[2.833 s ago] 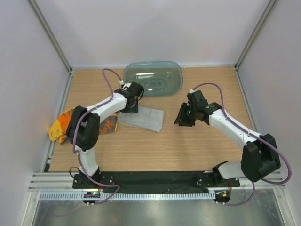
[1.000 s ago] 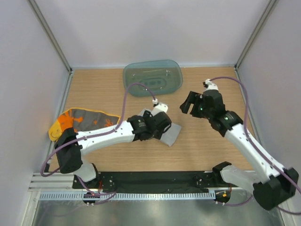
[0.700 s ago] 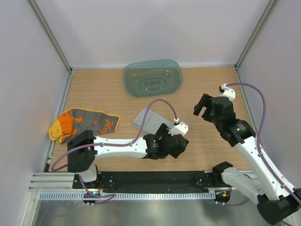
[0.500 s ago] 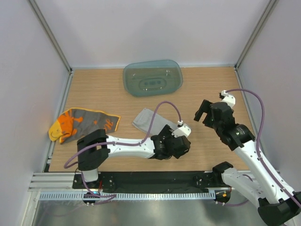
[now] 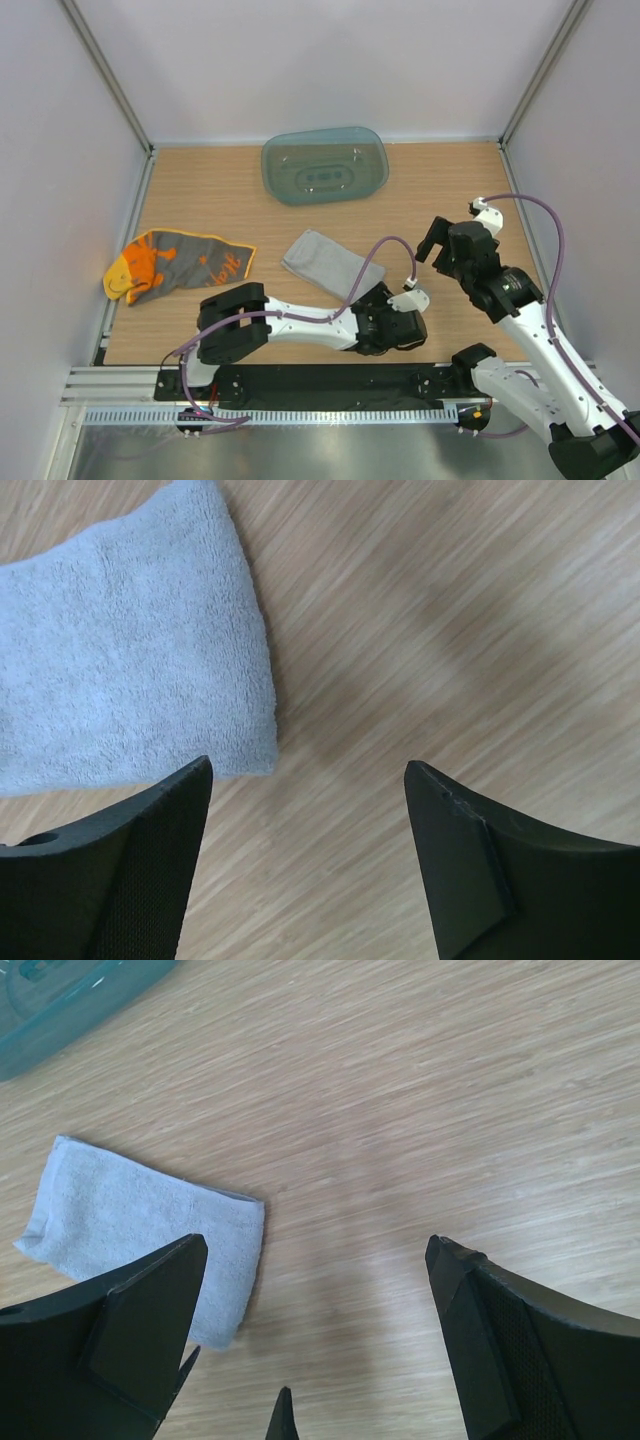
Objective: Roll the towels
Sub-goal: Roll the towel
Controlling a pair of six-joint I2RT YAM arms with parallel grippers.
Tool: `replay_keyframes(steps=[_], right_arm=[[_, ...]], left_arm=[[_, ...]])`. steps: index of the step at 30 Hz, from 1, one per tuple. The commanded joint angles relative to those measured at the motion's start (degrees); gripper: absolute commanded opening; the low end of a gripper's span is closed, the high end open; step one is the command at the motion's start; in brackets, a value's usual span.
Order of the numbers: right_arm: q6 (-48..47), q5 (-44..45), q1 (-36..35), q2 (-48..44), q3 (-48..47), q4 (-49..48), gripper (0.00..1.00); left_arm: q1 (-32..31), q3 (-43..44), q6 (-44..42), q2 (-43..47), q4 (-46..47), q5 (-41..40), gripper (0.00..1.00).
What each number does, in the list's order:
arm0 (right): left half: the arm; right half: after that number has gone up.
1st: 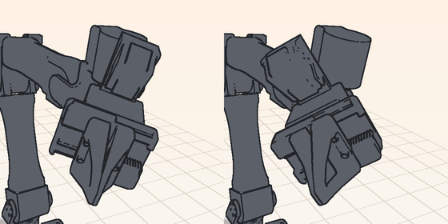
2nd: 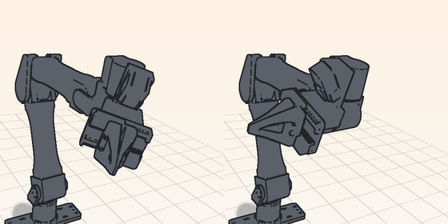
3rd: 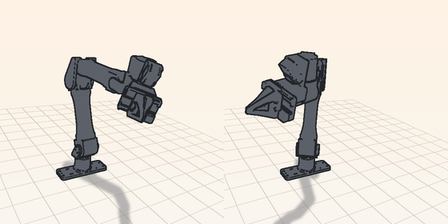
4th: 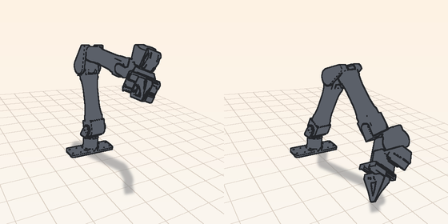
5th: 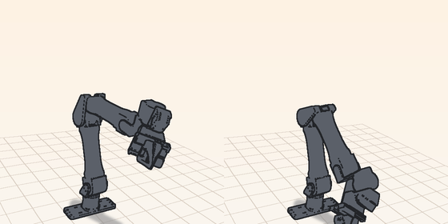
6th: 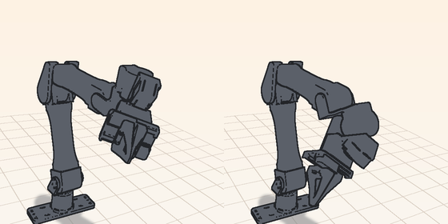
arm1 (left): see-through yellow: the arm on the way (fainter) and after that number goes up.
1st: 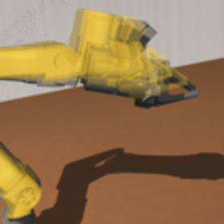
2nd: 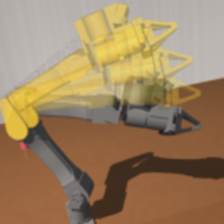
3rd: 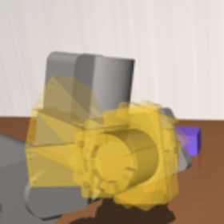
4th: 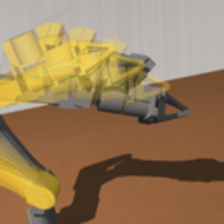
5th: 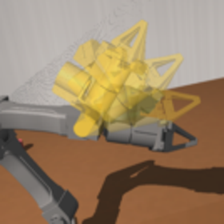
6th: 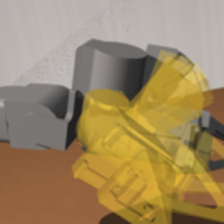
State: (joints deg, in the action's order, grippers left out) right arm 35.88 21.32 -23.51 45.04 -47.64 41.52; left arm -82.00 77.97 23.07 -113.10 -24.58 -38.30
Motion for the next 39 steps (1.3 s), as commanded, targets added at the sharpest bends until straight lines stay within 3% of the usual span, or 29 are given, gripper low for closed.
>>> replay_keyframes(steps=[1,5,12,16,17,19,22,25,31,35,39], right_arm=[[-0.54,1.62,0.13,-0.3,-1.76,0.23,1.0],[-0.81,1.8,0.04,0.05,-1.85,0.76,1.0],[-0.72,1.44,0.04,1.54,-2.81,0.94,1.0],[-0.46,0.92,0.04,2.42,-2.72,0.5,0.99],[-0.37,0.83,0.04,2.77,-2.72,0.41,0.99],[-0.46,0.3,0.04,3.04,-2.55,0.32,1.0],[-0.81,-1.36,0.13,3.21,-1.93,-0.29,0.99],[-1.16,-9.16,0.13,4.53,0.26,-3.36,0.99],[6.91,-29.02,0.04,13.57,8.69,-15.4,0.99],[10.43,-32.39,-0.05,18.59,13.09,-25.14,0.98],[10.79,-34.24,-0.05,24.73,12.14,-28.77,0.96]], left_arm=[[0.35,3.41,-2.15,-2.03,-1.35,-4.85,0.77],[2.36,3.06,-2.59,-2.92,-1.0,-3.8,0.66],[5.35,1.83,-1.27,-4.14,-3.46,-2.92,0.63],[5.97,0.08,-1.19,-4.67,-1.62,-0.64,0.54],[5.88,-0.8,-1.27,-4.67,-0.83,0.15,0.45],[6.06,-1.51,-1.01,-4.94,0.58,1.56,0.36],[6.06,-2.56,-0.49,-5.11,1.29,2.53,0.1],[6.06,-4.32,0.48,-3.98,1.9,2.71,0.0],[6.85,-10.73,3.38,1.74,5.86,5.96,0.0],[7.29,-13.28,4.09,3.94,7.26,7.01,0.0],[7.81,-14.52,4.88,4.9,7.53,7.8,0.0]])
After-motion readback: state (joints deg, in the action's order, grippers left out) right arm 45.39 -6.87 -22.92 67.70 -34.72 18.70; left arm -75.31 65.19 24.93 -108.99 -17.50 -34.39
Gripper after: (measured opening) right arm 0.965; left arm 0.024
